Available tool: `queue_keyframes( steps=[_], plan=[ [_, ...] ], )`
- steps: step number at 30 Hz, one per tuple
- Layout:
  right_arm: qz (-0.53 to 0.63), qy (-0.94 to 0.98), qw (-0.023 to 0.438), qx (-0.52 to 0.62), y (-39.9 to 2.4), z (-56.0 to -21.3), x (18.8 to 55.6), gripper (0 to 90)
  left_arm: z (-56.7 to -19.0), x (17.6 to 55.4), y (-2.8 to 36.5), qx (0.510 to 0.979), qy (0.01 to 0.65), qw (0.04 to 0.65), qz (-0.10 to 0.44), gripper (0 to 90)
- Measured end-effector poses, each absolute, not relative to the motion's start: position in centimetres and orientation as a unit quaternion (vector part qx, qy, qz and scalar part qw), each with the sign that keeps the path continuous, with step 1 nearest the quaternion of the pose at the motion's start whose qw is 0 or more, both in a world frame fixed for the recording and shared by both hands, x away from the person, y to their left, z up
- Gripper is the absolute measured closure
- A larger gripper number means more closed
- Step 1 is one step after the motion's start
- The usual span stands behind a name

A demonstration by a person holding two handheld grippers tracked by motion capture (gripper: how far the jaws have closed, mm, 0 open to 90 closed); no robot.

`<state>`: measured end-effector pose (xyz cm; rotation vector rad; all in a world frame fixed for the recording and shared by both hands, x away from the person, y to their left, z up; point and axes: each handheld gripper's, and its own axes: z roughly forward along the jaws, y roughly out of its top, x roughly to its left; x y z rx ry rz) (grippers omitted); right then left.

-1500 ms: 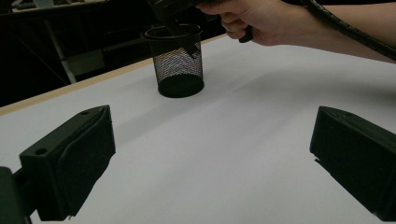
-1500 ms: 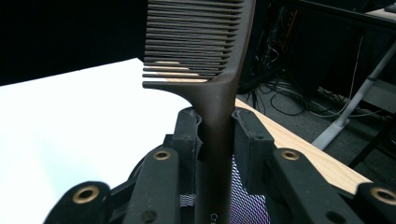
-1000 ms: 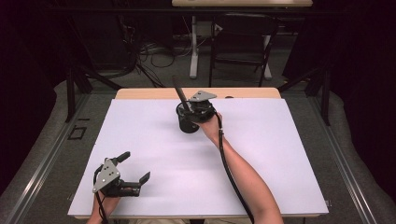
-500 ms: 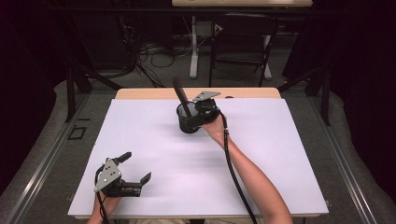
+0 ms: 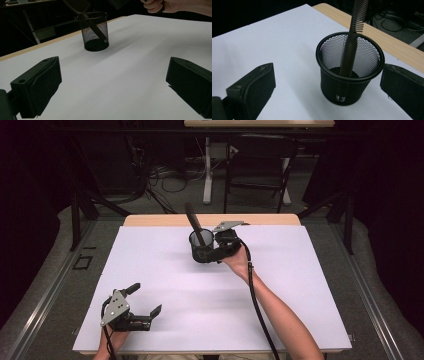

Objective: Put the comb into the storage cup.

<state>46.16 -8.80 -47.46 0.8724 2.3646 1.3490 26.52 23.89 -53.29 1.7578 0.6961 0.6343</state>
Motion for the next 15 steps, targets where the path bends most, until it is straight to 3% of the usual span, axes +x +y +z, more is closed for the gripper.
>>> queue_keyframes(
  steps=[15],
  plan=[
    [0.460,0.830,0.117,0.293,-11.1,-47.0,43.5,0.0,-53.3,26.5,23.9,0.741,0.294,0.542,0.267,0.1]
  ],
)
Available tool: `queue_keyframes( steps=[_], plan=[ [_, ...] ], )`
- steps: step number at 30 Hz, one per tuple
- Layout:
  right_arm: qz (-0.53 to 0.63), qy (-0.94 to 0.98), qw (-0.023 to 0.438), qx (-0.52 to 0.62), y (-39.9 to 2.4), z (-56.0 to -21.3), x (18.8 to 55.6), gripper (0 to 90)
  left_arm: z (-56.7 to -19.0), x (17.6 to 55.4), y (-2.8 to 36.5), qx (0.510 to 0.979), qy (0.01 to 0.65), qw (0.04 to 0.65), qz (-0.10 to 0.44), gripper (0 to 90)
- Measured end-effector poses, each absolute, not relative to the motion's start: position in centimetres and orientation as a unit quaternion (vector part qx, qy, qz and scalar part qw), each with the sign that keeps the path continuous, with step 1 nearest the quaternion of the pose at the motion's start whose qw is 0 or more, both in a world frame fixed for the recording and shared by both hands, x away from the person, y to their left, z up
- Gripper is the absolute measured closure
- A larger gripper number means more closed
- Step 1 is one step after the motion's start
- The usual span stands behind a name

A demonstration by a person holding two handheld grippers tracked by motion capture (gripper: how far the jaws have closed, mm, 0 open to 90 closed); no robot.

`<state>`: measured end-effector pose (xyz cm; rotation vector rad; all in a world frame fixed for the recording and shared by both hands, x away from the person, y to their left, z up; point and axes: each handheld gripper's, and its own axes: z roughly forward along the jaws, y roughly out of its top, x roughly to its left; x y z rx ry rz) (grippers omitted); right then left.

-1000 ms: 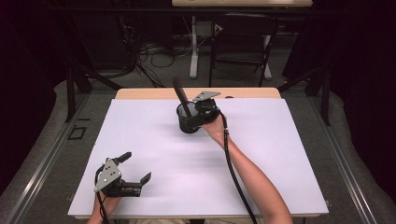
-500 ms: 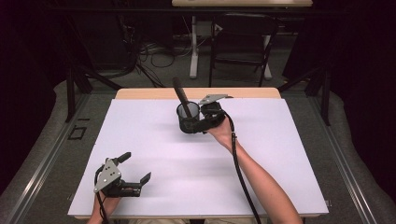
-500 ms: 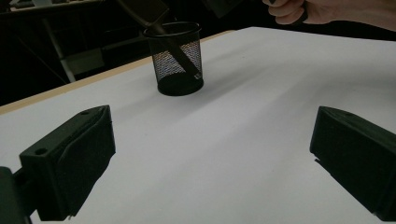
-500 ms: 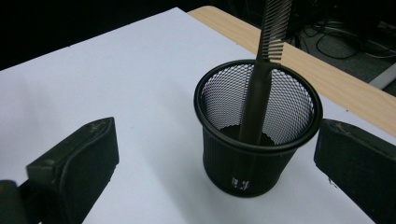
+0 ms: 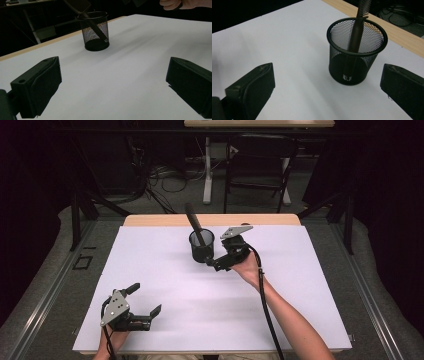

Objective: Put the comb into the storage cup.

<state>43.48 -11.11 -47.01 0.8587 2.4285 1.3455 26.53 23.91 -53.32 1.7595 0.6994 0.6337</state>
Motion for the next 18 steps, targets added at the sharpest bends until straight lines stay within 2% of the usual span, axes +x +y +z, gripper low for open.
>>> queue_keyframes(
  steps=[18],
  plan=[
    [0.442,0.840,0.117,0.293,-14.5,-47.0,39.6,0.0,-53.3,26.3,23.9,0.740,0.295,0.542,0.269,0.1]
  ],
)
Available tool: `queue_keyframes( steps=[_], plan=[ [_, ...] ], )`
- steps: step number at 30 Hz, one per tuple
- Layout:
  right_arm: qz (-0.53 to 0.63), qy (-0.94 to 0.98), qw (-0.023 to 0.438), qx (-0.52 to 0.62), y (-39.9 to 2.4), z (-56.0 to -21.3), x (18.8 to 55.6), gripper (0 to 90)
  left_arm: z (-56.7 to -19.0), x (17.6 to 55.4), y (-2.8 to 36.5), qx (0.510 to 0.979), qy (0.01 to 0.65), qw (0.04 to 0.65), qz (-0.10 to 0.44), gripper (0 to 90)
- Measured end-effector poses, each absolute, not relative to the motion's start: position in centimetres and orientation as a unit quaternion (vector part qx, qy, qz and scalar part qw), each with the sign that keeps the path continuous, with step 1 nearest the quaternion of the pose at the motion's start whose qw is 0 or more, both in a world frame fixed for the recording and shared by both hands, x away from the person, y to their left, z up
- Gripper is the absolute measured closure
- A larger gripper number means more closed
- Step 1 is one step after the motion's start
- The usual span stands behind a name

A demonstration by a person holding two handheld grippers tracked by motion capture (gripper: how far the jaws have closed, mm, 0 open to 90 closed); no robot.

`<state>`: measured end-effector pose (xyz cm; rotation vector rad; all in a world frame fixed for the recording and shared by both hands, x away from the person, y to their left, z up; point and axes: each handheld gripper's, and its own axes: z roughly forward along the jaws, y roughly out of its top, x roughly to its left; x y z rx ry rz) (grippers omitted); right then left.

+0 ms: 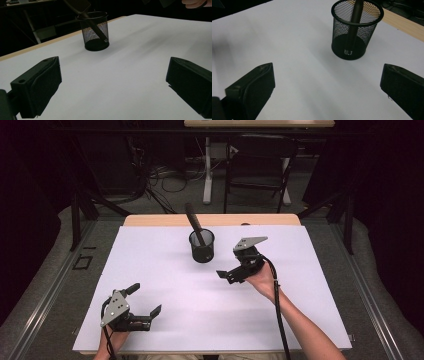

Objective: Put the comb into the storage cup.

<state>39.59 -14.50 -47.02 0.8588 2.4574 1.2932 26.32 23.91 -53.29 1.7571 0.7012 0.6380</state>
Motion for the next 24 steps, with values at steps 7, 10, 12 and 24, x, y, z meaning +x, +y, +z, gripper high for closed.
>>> queue_keyframes(
  steps=[7,10,12,24],
  plan=[
    [0.436,0.841,0.124,0.295,-16.1,-47.3,37.8,0.0,-53.4,26.4,23.9,0.738,0.301,0.541,0.268,0.1],
    [0.433,0.841,0.129,0.300,-17.0,-47.5,36.8,0.0,-53.3,26.4,23.8,0.740,0.298,0.540,0.269,0.1],
    [0.431,0.840,0.131,0.301,-17.2,-47.5,36.6,0.0,-53.4,26.4,23.8,0.740,0.299,0.540,0.268,0.1],
    [0.428,0.836,0.145,0.310,-19.6,-48.0,34.2,0.0,-53.4,26.4,23.7,0.740,0.301,0.539,0.267,0.1]
  ],
)
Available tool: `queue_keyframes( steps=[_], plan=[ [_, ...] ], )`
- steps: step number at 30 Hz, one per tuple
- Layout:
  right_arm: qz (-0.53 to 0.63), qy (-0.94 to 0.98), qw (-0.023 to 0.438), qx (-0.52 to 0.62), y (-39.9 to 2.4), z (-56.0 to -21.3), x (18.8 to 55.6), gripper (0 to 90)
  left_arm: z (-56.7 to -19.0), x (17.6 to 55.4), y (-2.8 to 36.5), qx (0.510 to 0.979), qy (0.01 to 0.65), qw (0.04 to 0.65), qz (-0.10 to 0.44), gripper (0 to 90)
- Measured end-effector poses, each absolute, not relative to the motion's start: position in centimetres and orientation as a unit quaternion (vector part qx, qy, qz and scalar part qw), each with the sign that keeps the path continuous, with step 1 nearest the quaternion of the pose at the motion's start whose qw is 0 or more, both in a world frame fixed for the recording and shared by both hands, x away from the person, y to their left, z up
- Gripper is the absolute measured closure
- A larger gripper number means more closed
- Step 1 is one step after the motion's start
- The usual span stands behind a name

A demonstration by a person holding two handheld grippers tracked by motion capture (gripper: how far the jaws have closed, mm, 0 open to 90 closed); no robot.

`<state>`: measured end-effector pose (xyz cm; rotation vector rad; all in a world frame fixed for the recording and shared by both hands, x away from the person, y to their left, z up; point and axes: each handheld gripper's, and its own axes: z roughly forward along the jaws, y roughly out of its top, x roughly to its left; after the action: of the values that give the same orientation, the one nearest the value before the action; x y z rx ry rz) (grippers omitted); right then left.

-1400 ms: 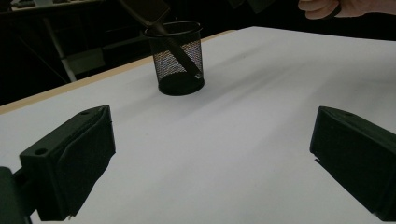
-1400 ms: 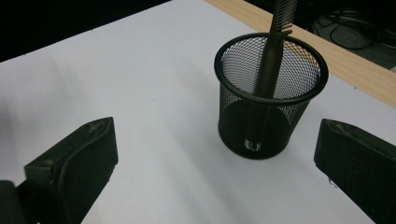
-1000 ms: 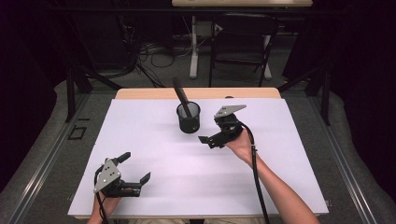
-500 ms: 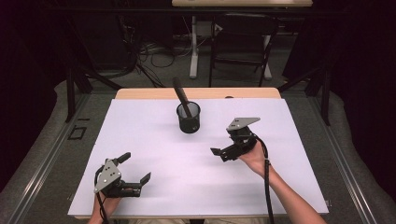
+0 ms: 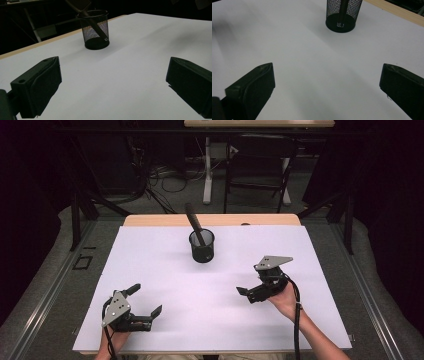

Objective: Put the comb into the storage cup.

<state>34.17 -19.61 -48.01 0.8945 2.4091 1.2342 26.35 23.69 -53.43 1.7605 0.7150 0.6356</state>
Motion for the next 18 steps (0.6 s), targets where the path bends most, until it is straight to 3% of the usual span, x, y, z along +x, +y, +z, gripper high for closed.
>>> queue_keyframes(
  steps=[12,18],
  plan=[
    [0.427,0.832,0.148,0.322,-20.9,-49.2,32.0,0.0,-53.4,26.4,23.8,0.740,0.299,0.539,0.268,0.1],
    [0.436,0.822,0.177,0.321,-21.8,-49.6,30.7,0.0,-53.4,26.4,23.8,0.741,0.299,0.538,0.269,0.1]
  ],
)
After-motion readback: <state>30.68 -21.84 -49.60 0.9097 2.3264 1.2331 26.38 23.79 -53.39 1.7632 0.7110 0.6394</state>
